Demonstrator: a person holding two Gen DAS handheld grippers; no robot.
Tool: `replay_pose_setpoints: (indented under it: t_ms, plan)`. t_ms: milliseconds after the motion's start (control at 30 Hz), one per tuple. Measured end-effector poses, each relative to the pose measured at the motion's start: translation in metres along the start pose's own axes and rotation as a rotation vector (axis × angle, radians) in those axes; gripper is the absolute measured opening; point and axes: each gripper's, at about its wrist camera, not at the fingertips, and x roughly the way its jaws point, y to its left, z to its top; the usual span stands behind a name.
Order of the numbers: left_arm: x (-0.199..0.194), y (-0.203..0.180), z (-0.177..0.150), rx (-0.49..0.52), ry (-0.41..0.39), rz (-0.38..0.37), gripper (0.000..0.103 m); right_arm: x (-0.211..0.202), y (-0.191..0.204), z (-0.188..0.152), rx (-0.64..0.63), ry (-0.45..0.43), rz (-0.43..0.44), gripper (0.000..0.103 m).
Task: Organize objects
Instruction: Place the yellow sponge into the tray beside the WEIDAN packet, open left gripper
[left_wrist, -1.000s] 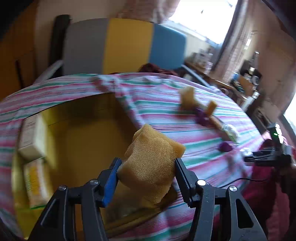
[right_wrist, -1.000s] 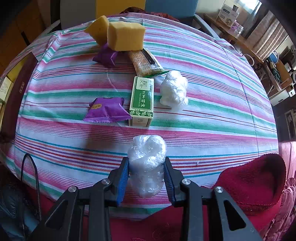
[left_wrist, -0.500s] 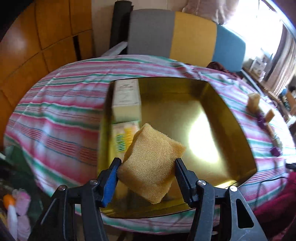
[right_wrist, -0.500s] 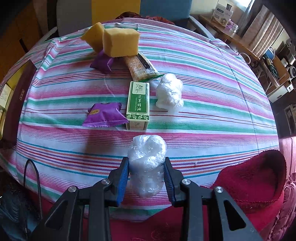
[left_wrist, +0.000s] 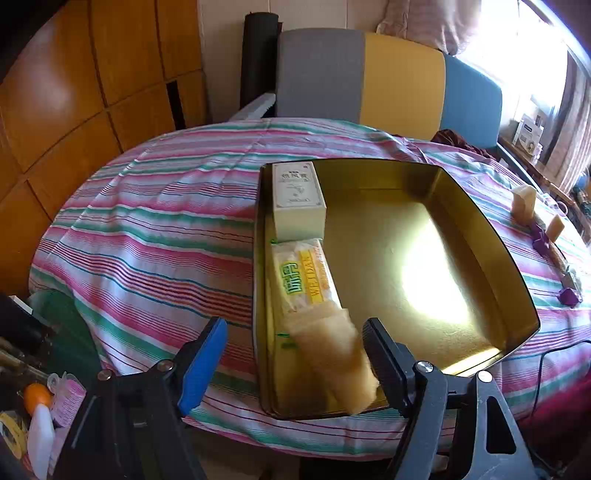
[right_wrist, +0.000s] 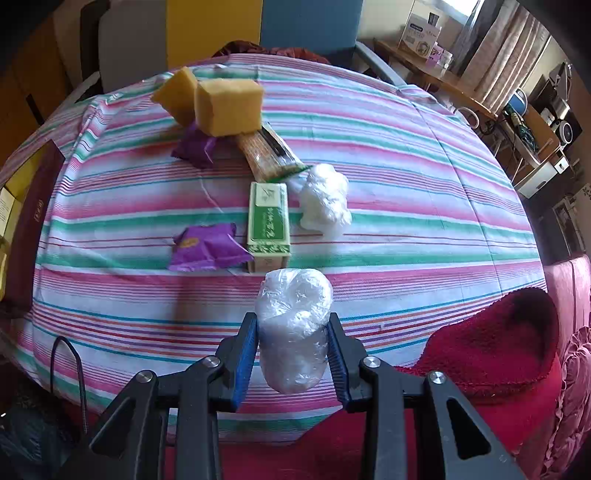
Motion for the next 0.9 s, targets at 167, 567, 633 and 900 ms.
replay_pose_setpoints:
  t_ms: [167,567,633,900]
  plan:
    - [-0.004,0.009,0.002,-0.049,-0.039,0.020,0.076,-0.034,0.043,0.019,-0.042,-0.115,0.107,0.035]
    - [-0.024,0.035,0.012,-0.186,-0.131,0.087,0.081,-0.065,0.289,0.047,-0.412,-0.156,0.554,0.036]
    - [-0.025,0.037,0.011,-0.185,-0.135,0.102,0.081,-0.058,0.327,0.040,-0.466,-0.127,0.589,0.036]
    - [-0.024,0.044,0.007,-0.203,-0.135,0.105,0.081,-0.028,0.404,0.015,-0.562,-0.040,0.621,0.036]
